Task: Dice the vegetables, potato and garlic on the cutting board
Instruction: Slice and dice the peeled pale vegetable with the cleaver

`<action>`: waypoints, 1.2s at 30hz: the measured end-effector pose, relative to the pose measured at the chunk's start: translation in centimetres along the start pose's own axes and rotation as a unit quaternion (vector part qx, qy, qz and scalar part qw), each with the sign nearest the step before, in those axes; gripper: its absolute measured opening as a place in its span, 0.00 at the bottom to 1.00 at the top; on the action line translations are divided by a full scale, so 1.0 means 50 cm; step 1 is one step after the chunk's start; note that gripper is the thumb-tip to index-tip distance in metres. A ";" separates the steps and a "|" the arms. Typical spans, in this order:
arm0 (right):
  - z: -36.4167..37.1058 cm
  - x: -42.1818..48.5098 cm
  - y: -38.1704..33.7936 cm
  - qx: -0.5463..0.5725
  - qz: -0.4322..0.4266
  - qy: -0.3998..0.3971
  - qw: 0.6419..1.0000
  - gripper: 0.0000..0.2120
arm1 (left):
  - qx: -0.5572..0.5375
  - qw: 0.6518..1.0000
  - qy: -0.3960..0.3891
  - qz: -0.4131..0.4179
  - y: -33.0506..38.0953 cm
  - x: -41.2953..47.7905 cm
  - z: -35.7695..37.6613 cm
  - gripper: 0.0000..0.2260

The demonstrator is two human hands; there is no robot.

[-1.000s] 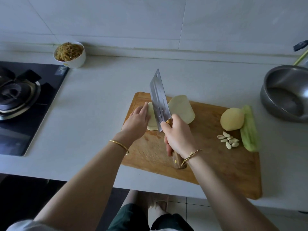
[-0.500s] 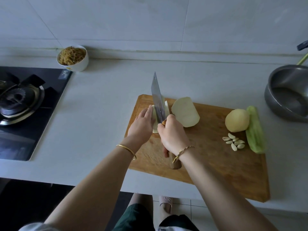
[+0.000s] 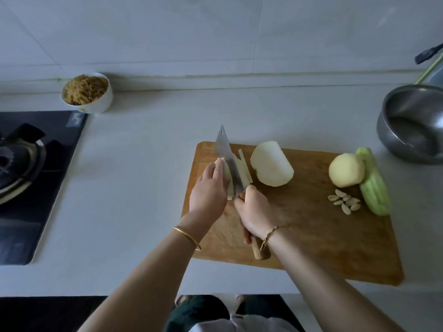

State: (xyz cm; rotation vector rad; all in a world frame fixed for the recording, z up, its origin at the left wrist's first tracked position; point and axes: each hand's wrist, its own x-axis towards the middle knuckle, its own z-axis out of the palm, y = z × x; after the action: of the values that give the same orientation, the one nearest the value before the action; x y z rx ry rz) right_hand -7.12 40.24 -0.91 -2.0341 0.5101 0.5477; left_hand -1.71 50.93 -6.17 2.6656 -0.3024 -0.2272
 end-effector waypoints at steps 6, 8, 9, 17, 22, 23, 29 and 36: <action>-0.004 -0.002 0.011 0.073 -0.004 -0.003 0.997 0.08 | -0.029 1.000 0.000 0.001 -0.005 0.014 -0.015 0.24; -0.012 -0.009 0.013 0.079 -0.021 0.002 0.997 0.08 | -0.055 0.998 -0.003 -0.007 -0.005 0.015 -0.020 0.24; -0.017 -0.012 0.013 0.071 -0.030 0.012 0.997 0.08 | -0.065 0.998 -0.006 -0.009 -0.005 0.016 -0.023 0.24; -0.059 -0.048 -0.011 0.080 -0.109 0.055 0.989 0.10 | -0.169 0.984 0.018 -0.056 -0.016 0.036 -0.023 0.18; -0.050 -0.059 -0.028 0.069 -0.105 0.026 0.992 0.08 | -0.216 0.972 0.043 -0.079 -0.024 0.039 -0.024 0.15; -0.046 -0.058 -0.030 0.065 -0.100 0.022 0.993 0.06 | -0.223 0.970 0.046 -0.082 -0.027 0.040 -0.023 0.15; -0.025 -0.054 -0.041 0.031 -0.076 0.036 0.996 0.04 | -0.232 0.967 0.059 -0.087 -0.030 0.039 -0.018 0.13; -0.017 -0.043 -0.055 -0.013 -0.068 0.039 0.997 0.06 | -0.227 0.968 0.061 -0.085 -0.028 0.040 -0.019 0.13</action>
State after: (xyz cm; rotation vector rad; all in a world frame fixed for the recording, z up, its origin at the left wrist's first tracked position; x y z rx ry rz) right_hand -7.20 41.10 2.55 -2.1032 0.4075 0.3962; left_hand 0.64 52.04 -6.17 2.2376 0.0207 -0.1616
